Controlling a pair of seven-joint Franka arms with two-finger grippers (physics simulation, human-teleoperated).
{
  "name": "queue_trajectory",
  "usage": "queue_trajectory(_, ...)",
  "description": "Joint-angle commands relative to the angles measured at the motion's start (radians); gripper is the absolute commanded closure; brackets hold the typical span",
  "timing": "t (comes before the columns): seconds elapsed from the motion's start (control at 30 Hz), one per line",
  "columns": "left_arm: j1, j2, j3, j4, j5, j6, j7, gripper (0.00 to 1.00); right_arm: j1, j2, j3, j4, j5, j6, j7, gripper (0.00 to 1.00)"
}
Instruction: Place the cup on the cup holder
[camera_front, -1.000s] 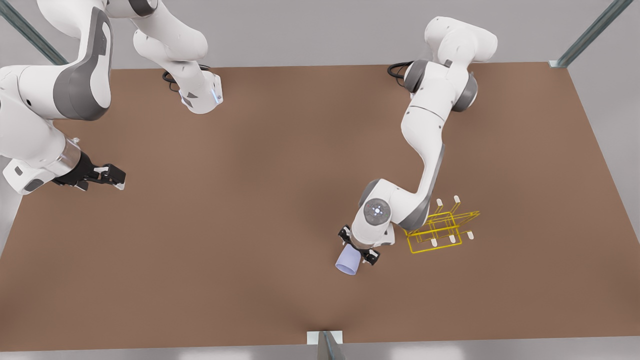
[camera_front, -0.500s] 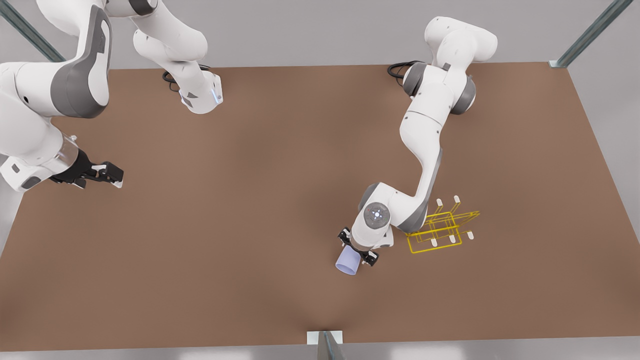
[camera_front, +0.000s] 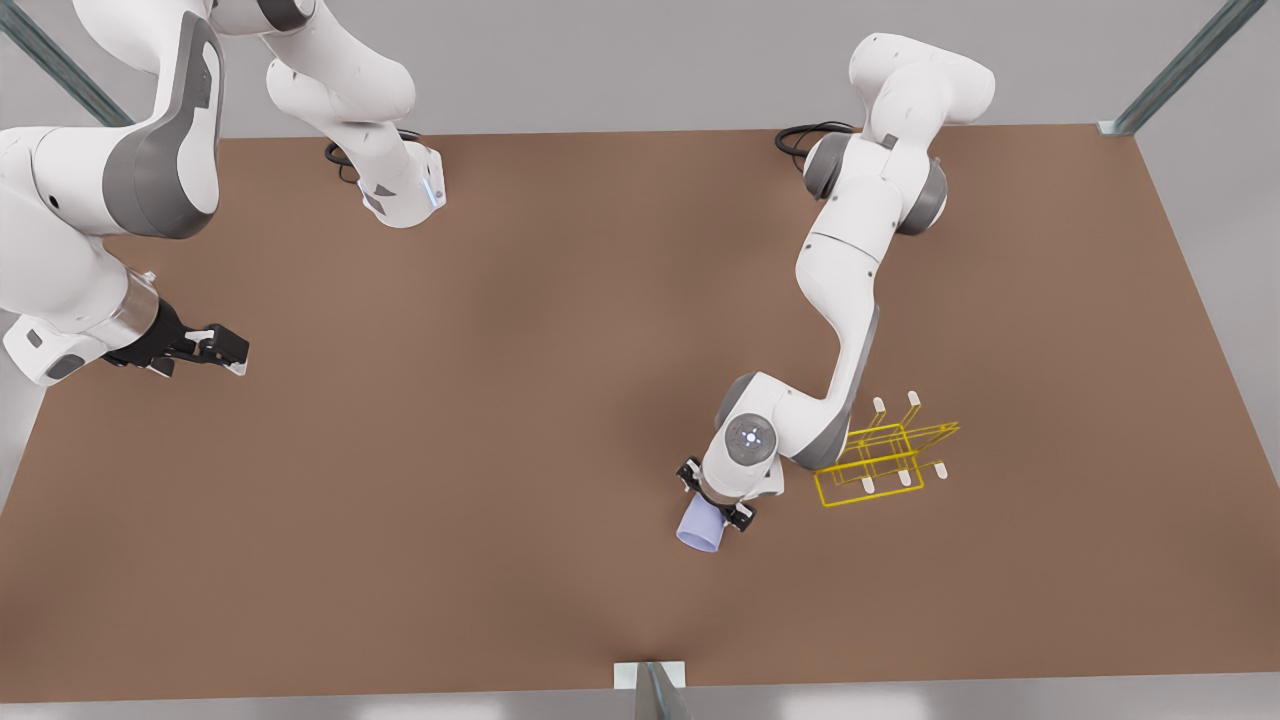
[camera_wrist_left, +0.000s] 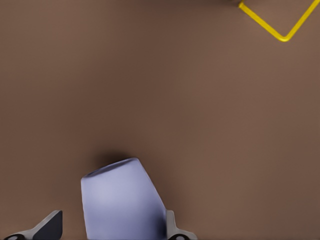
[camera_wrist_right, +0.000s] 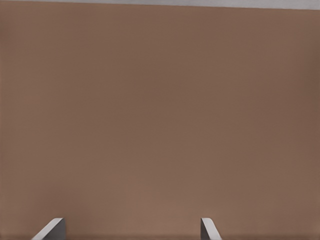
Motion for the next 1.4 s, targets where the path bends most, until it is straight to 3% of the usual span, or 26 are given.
queue_trajectory(0.0, 0.001, -0.001, 0.001, 0.001, -0.002, 0.01, -0.913, 0.0, 0.0, 0.0, 0.0, 0.0, 0.001, -0.001, 0.001, 0.0)
queue_trajectory(0.47, 0.008, 0.036, 0.002, 0.001, 0.0, 0.021, -0.948, 0.0, 0.0, 0.001, 0.0, -0.001, 0.001, -0.001, 0.001, 0.0)
queue_trajectory(0.57, 0.006, 0.034, 0.002, 0.004, 0.0, 0.019, -0.942, 0.18, -0.001, 0.001, -0.001, -0.001, 0.001, -0.001, 0.001, 0.0)
queue_trajectory(0.77, 0.006, 0.005, 0.002, 0.007, 0.004, 0.005, -0.932, 0.18, -0.003, 0.003, -0.001, -0.001, 0.001, 0.004, -0.001, 0.0)
queue_trajectory(1.07, 0.017, 0.014, 0.004, 0.002, 0.009, 0.025, -0.93, 0.08, -0.001, 0.004, -0.001, 0.0, -0.004, 0.005, 0.002, 0.0)
queue_trajectory(1.37, 0.012, 0.03, 0.002, 0.005, 0.011, 0.163, -0.747, 0.04, 0.0, 0.006, 0.0, 0.003, -0.001, 0.01, 0.002, 0.0)
